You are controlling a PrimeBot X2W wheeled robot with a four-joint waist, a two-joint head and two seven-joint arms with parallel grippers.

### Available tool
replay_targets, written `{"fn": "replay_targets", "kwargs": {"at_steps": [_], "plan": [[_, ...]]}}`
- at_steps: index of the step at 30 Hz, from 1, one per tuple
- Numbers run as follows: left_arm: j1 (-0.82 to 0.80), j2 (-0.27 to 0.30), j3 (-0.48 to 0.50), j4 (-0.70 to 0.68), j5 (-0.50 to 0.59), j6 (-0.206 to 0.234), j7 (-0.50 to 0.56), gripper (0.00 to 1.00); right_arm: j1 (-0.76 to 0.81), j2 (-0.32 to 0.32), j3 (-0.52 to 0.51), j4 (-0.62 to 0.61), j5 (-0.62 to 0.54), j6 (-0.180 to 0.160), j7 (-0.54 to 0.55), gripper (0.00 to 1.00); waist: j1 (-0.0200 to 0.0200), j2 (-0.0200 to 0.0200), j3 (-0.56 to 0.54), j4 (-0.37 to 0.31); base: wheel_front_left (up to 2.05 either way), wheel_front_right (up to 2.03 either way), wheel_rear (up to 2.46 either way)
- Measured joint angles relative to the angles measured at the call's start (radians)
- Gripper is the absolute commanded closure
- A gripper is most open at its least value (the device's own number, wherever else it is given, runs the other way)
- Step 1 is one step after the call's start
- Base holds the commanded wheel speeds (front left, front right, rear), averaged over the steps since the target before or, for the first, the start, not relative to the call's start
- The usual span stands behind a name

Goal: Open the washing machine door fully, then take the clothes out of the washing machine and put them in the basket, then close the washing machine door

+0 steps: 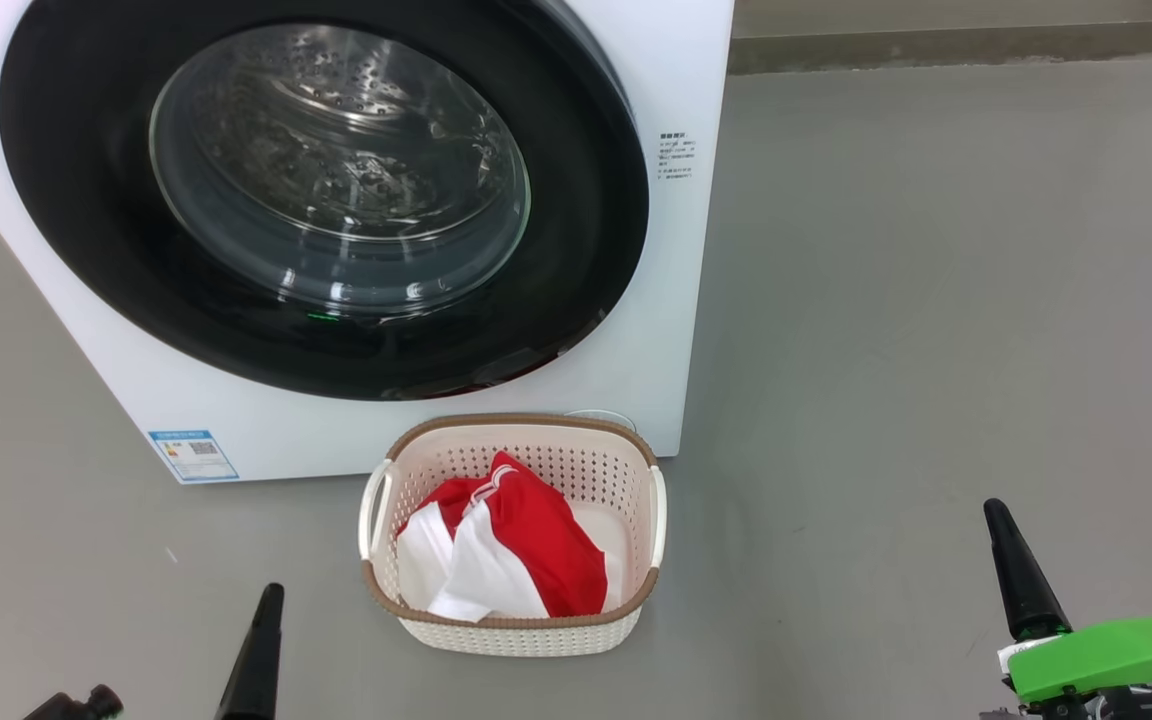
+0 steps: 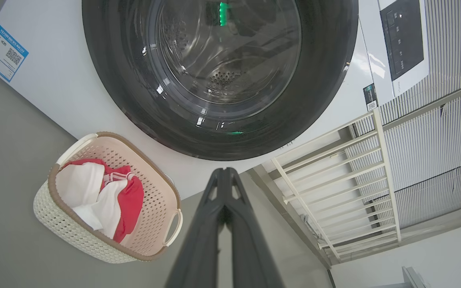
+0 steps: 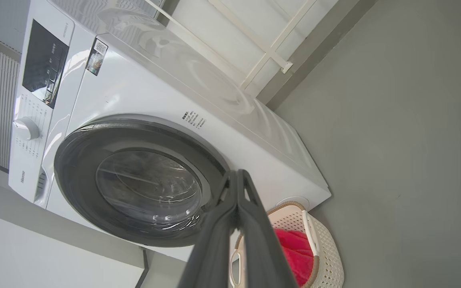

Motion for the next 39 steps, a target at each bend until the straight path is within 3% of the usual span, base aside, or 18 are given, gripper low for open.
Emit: {"fn": "replay_targets", "kwargs": {"at_steps": [39], "plan": [[-0.065, 0.0, 0.039, 0.06, -0.447, 0.0, 0.119, 1.0, -0.073, -0.009, -0.024, 0.055, 0.467, 0.0, 0.118, 1.0, -0.0001, 0.0, 0.013, -0.006, 0.0, 0.0, 0.0]]}}
